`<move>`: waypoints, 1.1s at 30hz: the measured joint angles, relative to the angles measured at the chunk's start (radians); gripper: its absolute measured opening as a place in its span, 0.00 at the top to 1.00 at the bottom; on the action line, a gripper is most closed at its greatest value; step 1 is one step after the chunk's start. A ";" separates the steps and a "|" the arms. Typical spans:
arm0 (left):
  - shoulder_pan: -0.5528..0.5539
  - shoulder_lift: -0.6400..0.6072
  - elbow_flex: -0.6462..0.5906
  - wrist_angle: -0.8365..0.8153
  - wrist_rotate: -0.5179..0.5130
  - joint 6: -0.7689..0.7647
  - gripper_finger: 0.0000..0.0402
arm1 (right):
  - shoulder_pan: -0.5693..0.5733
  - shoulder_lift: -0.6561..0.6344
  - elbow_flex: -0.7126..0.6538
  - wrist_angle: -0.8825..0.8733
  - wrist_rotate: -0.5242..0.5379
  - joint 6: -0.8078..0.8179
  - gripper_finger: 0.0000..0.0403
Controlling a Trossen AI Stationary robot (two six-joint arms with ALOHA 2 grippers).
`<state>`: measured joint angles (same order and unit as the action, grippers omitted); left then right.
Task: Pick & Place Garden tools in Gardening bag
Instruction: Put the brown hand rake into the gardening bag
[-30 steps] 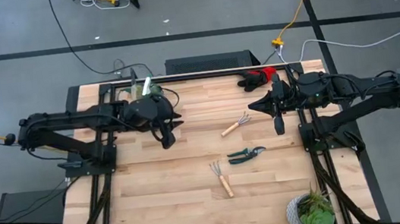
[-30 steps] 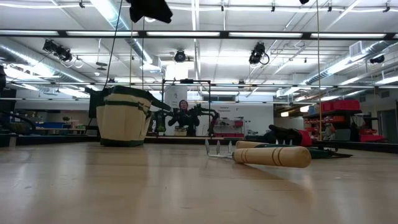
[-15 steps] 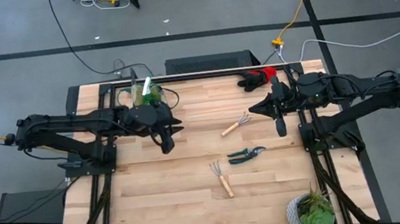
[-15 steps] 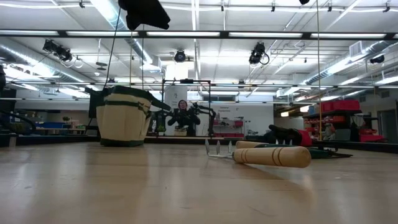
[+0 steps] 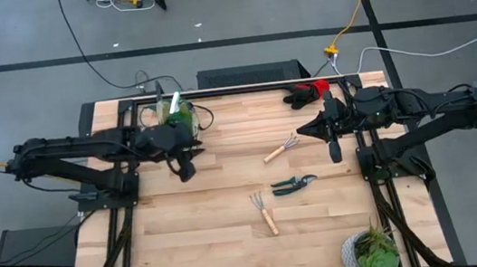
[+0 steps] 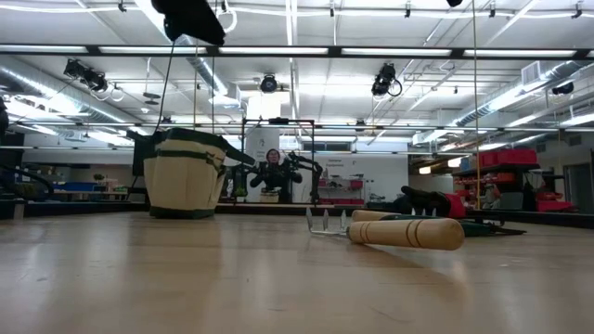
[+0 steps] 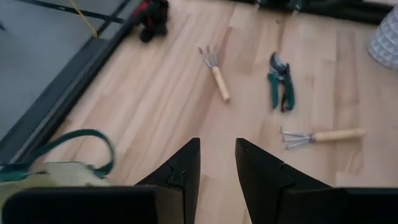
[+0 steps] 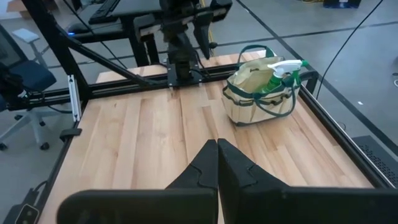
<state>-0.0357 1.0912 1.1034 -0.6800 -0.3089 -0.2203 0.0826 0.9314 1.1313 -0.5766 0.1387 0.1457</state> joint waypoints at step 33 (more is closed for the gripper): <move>-0.002 -0.110 0.000 -0.027 -0.027 -0.057 0.82 | 0.000 0.000 0.000 -0.012 -0.001 0.003 1.00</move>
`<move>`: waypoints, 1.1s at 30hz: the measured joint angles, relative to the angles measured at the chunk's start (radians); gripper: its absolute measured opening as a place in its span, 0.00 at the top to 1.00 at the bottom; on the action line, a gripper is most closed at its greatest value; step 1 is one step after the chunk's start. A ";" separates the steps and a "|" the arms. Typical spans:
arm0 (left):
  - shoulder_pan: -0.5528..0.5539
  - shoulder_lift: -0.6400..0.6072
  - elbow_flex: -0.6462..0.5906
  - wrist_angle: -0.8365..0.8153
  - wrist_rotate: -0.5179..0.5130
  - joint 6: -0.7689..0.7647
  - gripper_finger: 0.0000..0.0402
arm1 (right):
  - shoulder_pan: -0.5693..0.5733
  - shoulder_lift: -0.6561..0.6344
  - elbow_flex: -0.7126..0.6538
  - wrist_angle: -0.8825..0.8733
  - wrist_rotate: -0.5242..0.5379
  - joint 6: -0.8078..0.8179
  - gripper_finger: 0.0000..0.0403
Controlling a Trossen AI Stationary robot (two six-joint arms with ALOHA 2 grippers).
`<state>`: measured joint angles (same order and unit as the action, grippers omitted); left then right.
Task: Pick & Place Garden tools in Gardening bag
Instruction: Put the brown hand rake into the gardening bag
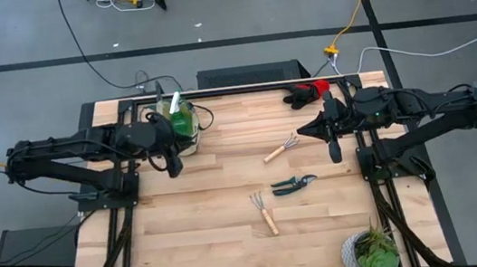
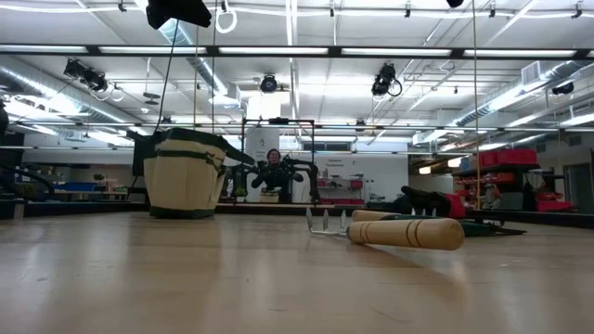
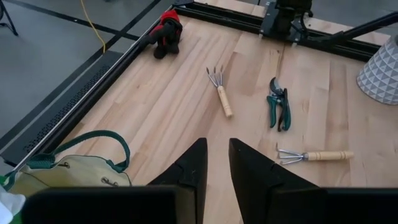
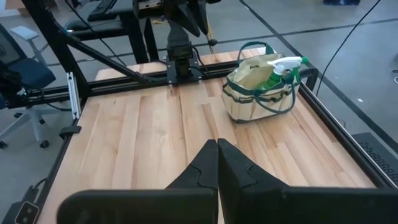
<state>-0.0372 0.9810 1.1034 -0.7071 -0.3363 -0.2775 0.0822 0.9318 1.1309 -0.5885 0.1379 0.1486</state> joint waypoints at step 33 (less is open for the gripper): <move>0.000 0.000 0.000 0.019 0.000 0.000 0.82 | -0.006 0.070 -0.001 -0.074 0.020 0.080 0.69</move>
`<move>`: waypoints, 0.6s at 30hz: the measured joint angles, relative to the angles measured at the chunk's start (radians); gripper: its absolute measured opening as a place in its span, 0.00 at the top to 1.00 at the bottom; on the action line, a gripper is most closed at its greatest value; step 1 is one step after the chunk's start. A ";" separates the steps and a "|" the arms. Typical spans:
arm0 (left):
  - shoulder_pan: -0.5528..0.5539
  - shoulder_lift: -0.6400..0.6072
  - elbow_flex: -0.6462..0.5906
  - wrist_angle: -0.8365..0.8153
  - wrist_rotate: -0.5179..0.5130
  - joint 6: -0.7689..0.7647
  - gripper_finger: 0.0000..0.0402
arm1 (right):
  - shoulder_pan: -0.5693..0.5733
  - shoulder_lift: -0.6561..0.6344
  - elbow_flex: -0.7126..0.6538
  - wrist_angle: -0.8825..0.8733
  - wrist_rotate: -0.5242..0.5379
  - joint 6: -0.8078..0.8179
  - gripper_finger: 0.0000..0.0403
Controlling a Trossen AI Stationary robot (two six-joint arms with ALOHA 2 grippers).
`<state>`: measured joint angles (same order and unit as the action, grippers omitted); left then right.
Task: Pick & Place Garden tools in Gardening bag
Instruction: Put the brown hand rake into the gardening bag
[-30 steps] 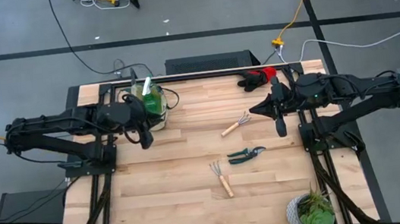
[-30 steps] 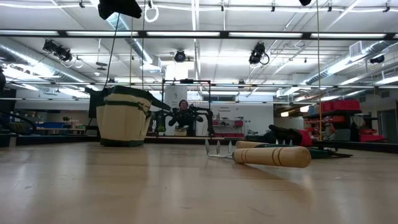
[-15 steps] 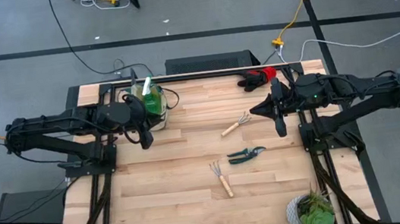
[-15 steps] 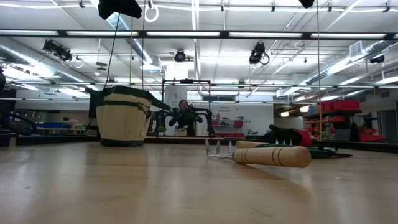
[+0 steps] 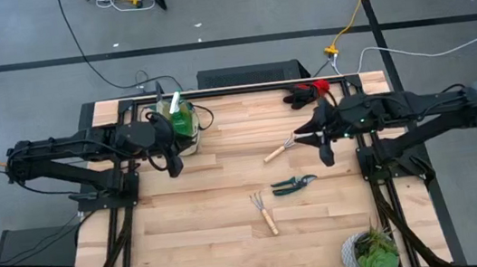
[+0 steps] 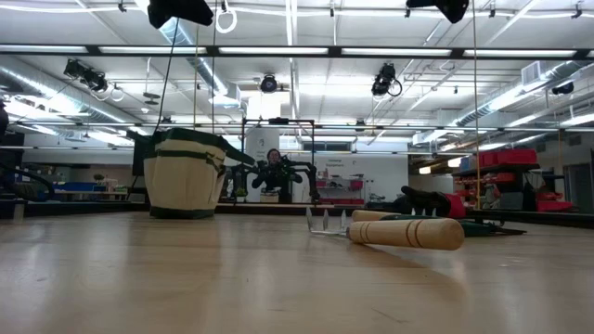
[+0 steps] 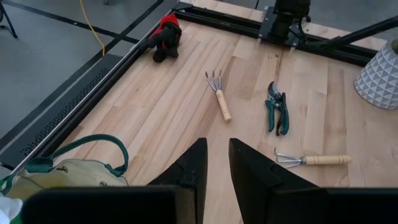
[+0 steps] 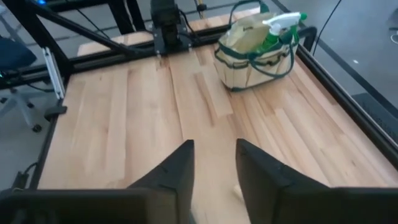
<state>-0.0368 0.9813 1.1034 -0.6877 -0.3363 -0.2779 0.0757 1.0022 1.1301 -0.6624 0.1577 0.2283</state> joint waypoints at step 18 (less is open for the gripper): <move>0.000 0.000 0.000 0.035 0.000 0.000 0.82 | -0.143 0.181 0.000 -0.131 -0.125 -0.172 0.45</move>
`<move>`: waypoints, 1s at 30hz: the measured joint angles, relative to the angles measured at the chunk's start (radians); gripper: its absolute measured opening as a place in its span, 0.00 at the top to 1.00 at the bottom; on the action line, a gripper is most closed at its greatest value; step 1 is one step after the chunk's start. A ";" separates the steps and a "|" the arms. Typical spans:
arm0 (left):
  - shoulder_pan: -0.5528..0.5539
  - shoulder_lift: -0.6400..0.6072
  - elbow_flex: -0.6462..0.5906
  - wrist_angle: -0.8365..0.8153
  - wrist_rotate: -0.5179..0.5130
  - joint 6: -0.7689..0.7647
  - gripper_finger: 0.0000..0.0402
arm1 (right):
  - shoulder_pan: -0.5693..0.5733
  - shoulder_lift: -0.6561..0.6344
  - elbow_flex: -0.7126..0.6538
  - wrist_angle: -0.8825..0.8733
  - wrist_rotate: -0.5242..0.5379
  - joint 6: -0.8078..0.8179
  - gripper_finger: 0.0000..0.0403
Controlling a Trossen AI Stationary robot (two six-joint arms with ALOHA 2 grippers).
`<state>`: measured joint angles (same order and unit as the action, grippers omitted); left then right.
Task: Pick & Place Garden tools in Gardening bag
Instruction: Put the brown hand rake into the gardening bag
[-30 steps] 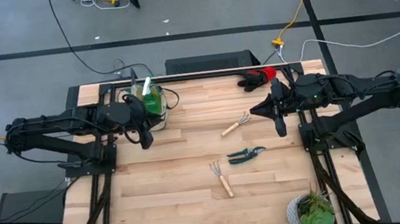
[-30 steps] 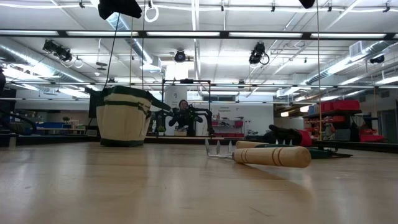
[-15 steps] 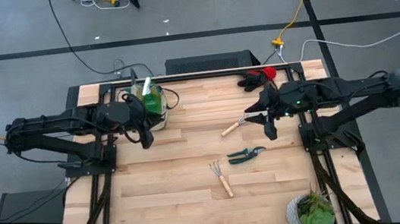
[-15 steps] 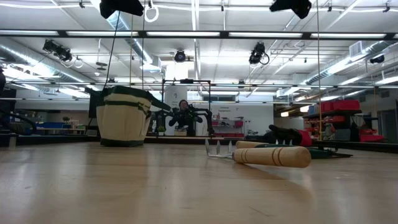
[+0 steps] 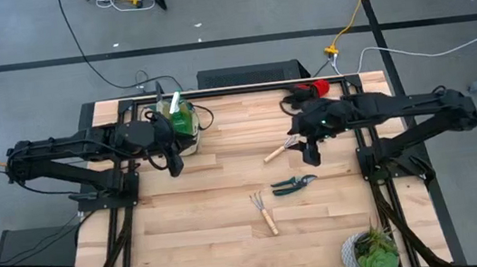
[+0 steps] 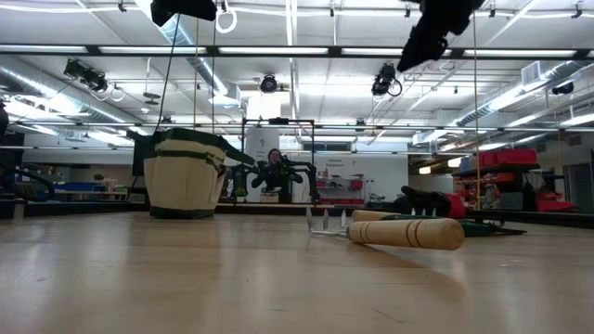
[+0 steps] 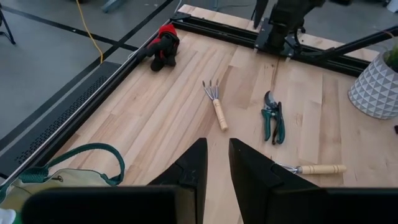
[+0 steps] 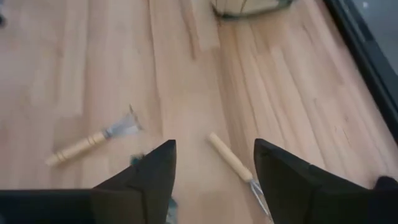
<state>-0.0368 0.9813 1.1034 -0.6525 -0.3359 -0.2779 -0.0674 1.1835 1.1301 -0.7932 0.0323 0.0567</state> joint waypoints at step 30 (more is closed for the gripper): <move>0.000 0.000 0.000 0.007 0.000 0.000 0.82 | -0.205 0.343 0.000 -0.020 -0.146 -0.480 0.46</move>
<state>-0.0371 0.9813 1.1034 -0.6453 -0.3362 -0.2779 -0.2728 1.5265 1.1301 -0.8135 -0.1135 -0.4230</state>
